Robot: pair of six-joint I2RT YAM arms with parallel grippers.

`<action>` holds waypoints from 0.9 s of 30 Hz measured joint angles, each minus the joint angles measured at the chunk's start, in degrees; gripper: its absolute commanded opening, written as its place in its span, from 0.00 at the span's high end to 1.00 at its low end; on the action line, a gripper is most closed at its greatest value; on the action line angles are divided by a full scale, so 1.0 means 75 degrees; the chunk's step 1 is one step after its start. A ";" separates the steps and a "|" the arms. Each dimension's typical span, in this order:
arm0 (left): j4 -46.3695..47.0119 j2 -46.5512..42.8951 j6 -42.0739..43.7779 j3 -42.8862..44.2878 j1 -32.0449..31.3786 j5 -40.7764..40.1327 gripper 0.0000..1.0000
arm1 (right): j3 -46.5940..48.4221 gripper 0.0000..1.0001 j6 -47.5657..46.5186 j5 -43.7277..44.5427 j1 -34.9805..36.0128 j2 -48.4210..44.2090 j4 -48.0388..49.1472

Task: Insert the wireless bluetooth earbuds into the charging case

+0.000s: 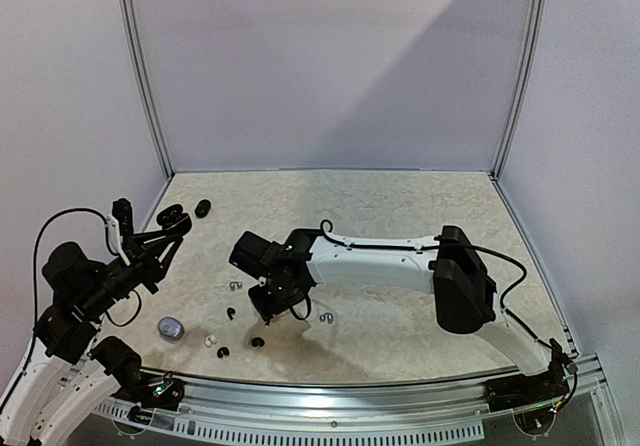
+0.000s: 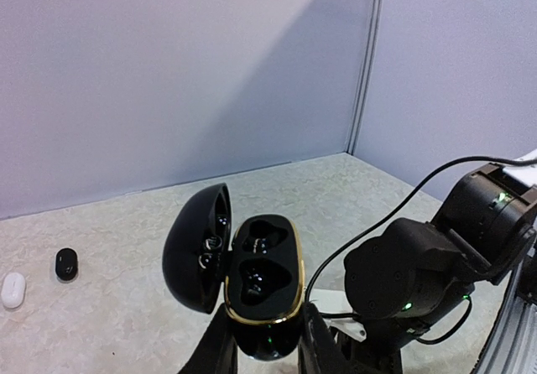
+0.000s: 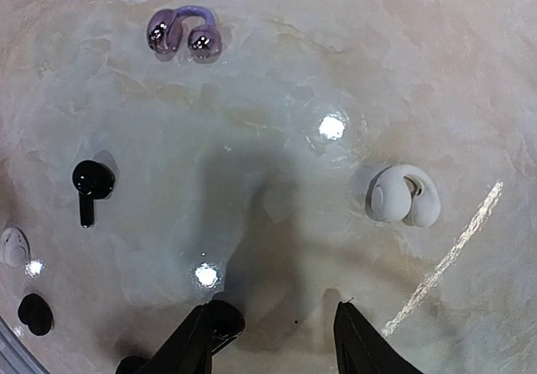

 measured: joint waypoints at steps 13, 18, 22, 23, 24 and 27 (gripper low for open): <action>0.0079 -0.0219 0.0000 -0.0085 0.0006 0.0055 1.00 | 0.0318 0.62 -0.0105 -0.0251 0.0111 0.0364 0.0090; 0.0079 -0.0245 0.0000 -0.0090 0.0006 0.0052 1.00 | 0.0353 0.70 -0.0195 -0.0262 0.0207 0.0408 0.0026; 0.0087 -0.0262 0.0003 -0.0090 0.0006 0.0055 1.00 | 0.0385 0.74 -0.0291 -0.0254 0.0230 0.0411 -0.0099; 0.0090 -0.0262 0.0006 -0.0090 0.0006 0.0055 1.00 | 0.0396 0.75 -0.0315 -0.0251 0.0236 0.0414 -0.0143; 0.0090 -0.0262 0.0006 -0.0090 0.0006 0.0052 1.00 | 0.0399 0.75 -0.0341 -0.0245 0.0239 0.0414 -0.0195; 0.0090 -0.0262 0.0006 -0.0090 0.0006 0.0052 1.00 | 0.0399 0.79 -0.0516 -0.0233 0.0256 0.0414 -0.0286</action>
